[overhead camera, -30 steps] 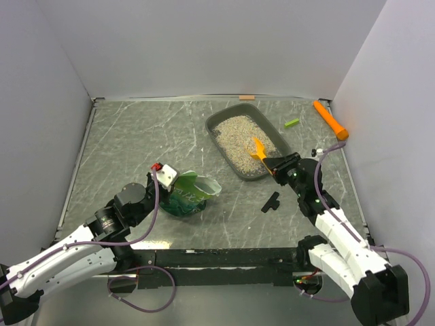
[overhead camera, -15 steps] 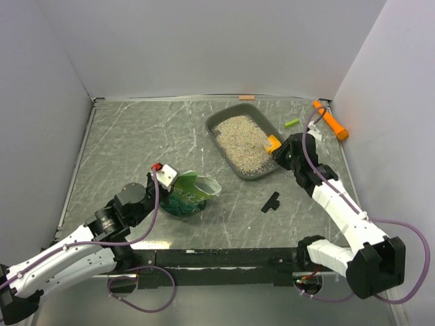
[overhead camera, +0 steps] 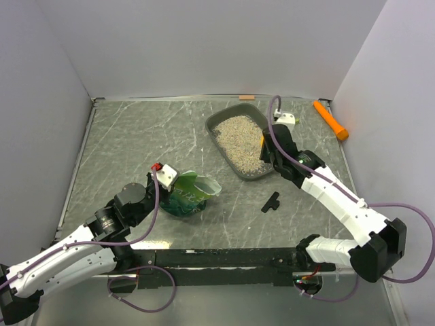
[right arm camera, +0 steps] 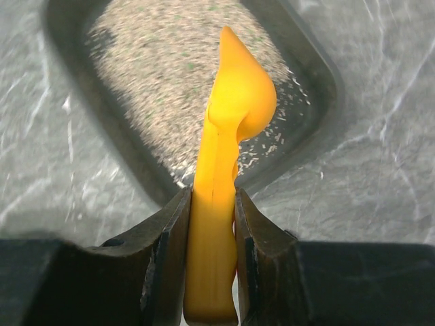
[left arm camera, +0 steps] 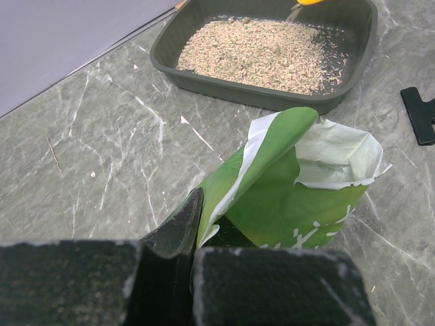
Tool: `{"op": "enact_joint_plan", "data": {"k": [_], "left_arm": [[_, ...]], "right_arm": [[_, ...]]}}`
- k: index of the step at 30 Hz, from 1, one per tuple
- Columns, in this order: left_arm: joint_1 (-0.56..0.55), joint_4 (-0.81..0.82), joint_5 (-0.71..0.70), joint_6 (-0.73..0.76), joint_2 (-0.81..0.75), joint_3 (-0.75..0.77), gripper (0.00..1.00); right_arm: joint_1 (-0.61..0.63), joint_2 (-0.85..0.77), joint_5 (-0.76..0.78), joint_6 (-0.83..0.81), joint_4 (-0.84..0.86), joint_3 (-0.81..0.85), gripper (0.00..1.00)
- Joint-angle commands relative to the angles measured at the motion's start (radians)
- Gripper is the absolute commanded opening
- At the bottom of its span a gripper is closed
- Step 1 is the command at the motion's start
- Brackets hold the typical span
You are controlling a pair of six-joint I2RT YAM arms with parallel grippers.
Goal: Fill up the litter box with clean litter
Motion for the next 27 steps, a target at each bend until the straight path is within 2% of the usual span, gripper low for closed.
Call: {"op": "enact_joint_plan", "data": {"k": [1,11,16,18,22,27], "left_arm": [[-0.002,-0.012,-0.038,-0.024,-0.007,0.042,0.01],[0.0,-0.015,-0.035,-0.026,-0.012,0.043,0.01],[0.0,-0.016,-0.038,-0.024,-0.012,0.043,0.01],[-0.002,-0.015,-0.038,-0.024,-0.01,0.043,0.01],[0.0,-0.018,-0.038,-0.021,-0.007,0.045,0.01],[0.0,-0.016,-0.041,-0.018,-0.015,0.042,0.01]], "right_arm": [[0.067,-0.026,0.089,-0.098,-0.084,0.133,0.0],[0.142,-0.106,-0.087,-0.173,-0.251,0.271,0.0],[0.15,-0.215,-0.386,-0.173,-0.25,0.277,0.0],[0.148,-0.232,-0.443,-0.177,-0.279,0.296,0.0],[0.148,-0.235,-0.661,-0.172,-0.332,0.326,0.0],[0.148,-0.258,-0.79,-0.147,-0.359,0.311,0.0]]}}
